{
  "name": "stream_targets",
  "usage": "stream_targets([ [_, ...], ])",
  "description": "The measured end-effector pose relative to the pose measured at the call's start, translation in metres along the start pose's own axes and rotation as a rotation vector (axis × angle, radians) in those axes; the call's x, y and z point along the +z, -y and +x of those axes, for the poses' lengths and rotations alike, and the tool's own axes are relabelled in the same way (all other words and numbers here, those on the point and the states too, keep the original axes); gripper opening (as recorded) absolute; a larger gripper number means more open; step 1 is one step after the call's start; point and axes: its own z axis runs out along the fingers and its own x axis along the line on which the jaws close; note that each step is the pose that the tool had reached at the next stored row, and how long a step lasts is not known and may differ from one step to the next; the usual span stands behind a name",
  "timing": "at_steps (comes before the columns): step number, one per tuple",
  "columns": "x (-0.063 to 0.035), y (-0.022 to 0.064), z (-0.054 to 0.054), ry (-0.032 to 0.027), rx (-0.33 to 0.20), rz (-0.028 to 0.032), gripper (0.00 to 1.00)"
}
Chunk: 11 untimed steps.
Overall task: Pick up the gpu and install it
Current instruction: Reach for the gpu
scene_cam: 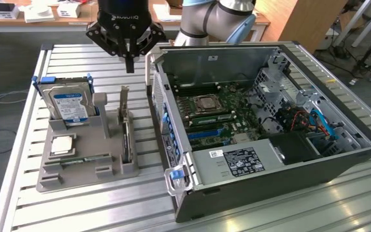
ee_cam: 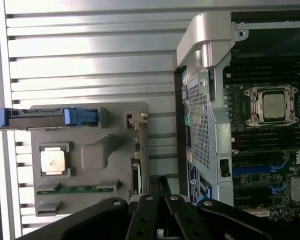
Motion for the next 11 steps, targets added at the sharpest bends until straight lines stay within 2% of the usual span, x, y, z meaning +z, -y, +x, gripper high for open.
stream_targets([
  [11,-0.0011,0.025,-0.001,0.0,0.0,-0.0001,0.11],
])
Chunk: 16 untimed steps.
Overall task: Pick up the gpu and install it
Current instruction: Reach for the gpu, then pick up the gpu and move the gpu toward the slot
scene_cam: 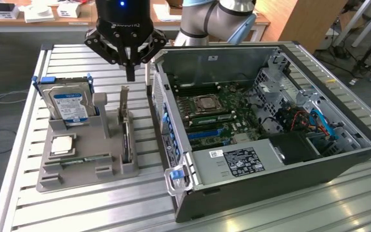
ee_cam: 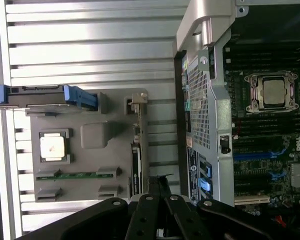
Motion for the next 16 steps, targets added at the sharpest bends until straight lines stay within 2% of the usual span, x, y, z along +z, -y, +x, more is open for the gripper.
stream_targets([
  [5,-0.0003,0.0076,-0.0003,0.0,0.0,0.0,0.11],
  [16,-0.0004,0.0081,-0.0004,0.0,0.0,0.0,0.11],
])
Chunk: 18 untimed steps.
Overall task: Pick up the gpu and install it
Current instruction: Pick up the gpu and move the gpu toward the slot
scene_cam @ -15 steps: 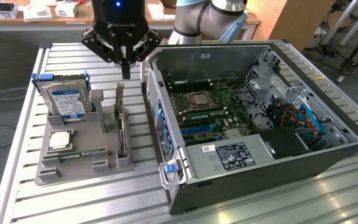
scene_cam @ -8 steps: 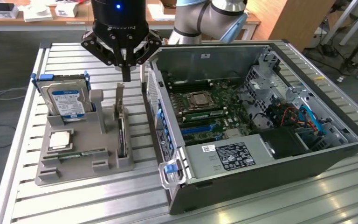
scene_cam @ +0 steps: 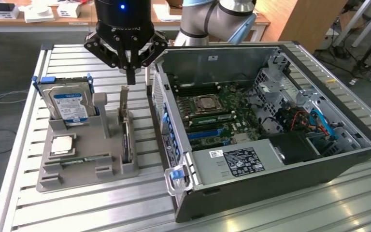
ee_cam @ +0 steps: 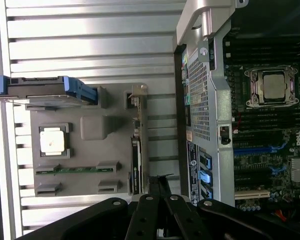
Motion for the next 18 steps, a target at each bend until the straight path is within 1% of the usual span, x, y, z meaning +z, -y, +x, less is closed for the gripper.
stream_targets([
  [4,0.0,0.0,0.0,0.0,0.0,0.0,0.11],
  [6,0.0,0.0,0.0,0.0,0.0,0.0,0.23],
  [7,0.0,0.0,0.0,0.0,0.0,0.0,0.23],
  [8,0.0,0.0,0.0,0.0,0.0,0.0,0.29],
  [9,0.0,0.0,0.0,0.0,0.0,0.0,0.29],
  [11,0.0,0.0,0.0,0.0,0.0,0.0,0.41],
  [12,0.0,0.0,0.0,0.0,0.0,0.0,0.41],
  [13,0.0,0.0,0.0,0.0,0.0,0.0,0.47],
  [16,0.0004,0.0,0.0,0.0001,0.0,-0.0001,0.47],
  [18,0.0028,0.0002,0.0002,0.0001,0.0,-0.0001,0.47],
])
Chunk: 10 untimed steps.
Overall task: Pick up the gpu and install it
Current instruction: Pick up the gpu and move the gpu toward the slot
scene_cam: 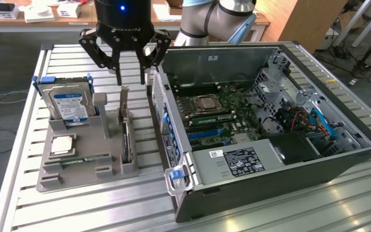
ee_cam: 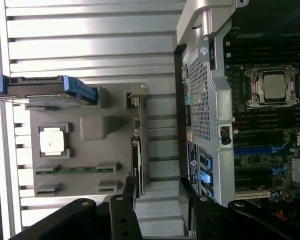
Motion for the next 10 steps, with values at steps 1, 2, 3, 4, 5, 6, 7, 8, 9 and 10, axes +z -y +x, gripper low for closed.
stream_targets([
  [1,0.0017,0.0001,0.0,-0.0002,0.0,0.0001,0.47],
  [2,0.0035,0.0001,0.0,-0.0001,0.0,0.0001,0.47],
  [3,0.0053,0.0002,0.0,-0.0001,0.0,0.0001,0.47],
  [4,0.0071,0.0003,0.0,-0.0001,0.0,0.0001,0.47],
  [5,0.0088,0.0004,0.001,-0.0001,0.0,0.0001,0.47],
  [6,0.0104,0.0004,0.001,0.0,0.0,0.0,0.47],
  [7,0.0118,0.0005,0.001,-0.0001,0.0,0.0001,0.47],
  [8,0.0131,0.0006,0.001,-0.0001,0.0,0.0001,0.47],
  [9,0.0141,0.0006,0.001,-0.0001,0.0,0.0001,0.47],
  [10,0.0141,0.0006,0.001,-0.0002,0.0,0.0002,0.47],
])
